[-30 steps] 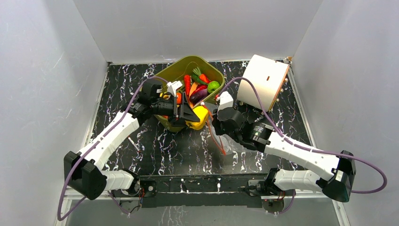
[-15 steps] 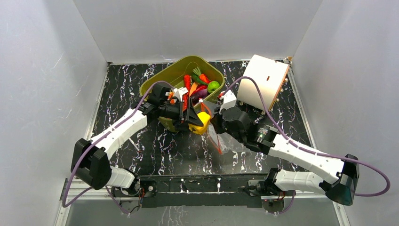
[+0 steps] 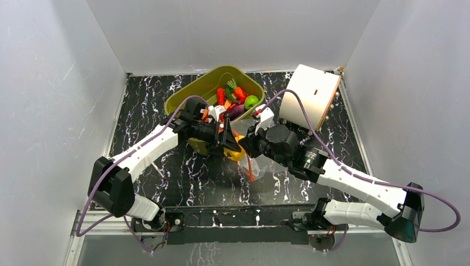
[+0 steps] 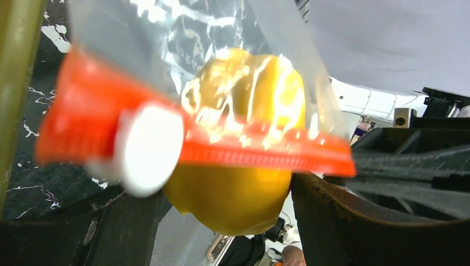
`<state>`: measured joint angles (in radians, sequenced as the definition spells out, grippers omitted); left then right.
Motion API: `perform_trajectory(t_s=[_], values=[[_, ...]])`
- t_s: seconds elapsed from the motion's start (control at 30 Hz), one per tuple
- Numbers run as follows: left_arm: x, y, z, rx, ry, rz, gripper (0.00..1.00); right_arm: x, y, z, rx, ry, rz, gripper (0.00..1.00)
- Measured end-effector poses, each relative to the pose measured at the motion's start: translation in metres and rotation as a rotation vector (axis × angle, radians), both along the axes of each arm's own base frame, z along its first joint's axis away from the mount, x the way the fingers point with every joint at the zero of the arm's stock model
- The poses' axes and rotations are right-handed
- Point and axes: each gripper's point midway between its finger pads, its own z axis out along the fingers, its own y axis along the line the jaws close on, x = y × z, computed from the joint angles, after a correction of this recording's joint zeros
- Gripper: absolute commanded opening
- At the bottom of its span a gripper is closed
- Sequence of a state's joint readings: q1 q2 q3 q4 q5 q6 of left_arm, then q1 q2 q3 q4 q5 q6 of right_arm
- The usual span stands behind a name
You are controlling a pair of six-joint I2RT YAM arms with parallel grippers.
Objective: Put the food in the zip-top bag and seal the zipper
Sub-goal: Place the fake vegetable in the zipper food storage bag.
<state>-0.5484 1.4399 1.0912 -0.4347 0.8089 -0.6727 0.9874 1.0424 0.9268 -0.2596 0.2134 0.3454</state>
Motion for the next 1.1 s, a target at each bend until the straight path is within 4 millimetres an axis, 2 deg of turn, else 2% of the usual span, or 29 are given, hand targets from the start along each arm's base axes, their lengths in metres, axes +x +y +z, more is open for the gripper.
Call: perform_trajectory(t_s=[0.13, 0.3, 0.37, 0.5, 0.63, 0.77, 0.9, 1.1], values=[[0.0, 0.0, 0.001, 0.0, 0.005, 0.005, 0.54, -0.006, 0.008, -0.002, 0.018, 0.006, 0.054, 0.0], [-0.003, 0.002, 0.009, -0.004, 0.007, 0.024, 0.75, -0.006, 0.01, 0.003, 0.046, 0.001, 0.05, 0.0], [-0.004, 0.005, 0.015, -0.006, -0.012, 0.039, 0.86, -0.006, 0.011, 0.009, 0.073, -0.002, 0.047, 0.0], [-0.008, 0.01, 0.031, -0.026, -0.055, 0.058, 0.98, -0.009, 0.009, 0.025, 0.132, -0.016, 0.04, 0.0], [-0.016, 0.01, 0.051, -0.08, -0.094, 0.047, 0.98, -0.009, 0.008, 0.025, 0.144, -0.001, 0.029, 0.0], [-0.018, 0.01, 0.053, -0.088, -0.093, 0.041, 0.97, -0.01, 0.007, 0.019, 0.146, 0.018, 0.024, 0.0], [-0.019, 0.011, 0.051, -0.073, -0.085, 0.044, 0.89, -0.011, 0.004, 0.018, 0.153, 0.032, 0.008, 0.0], [-0.014, 0.02, 0.052, 0.003, -0.126, 0.066, 0.66, -0.012, -0.006, 0.026, 0.193, 0.047, -0.037, 0.0]])
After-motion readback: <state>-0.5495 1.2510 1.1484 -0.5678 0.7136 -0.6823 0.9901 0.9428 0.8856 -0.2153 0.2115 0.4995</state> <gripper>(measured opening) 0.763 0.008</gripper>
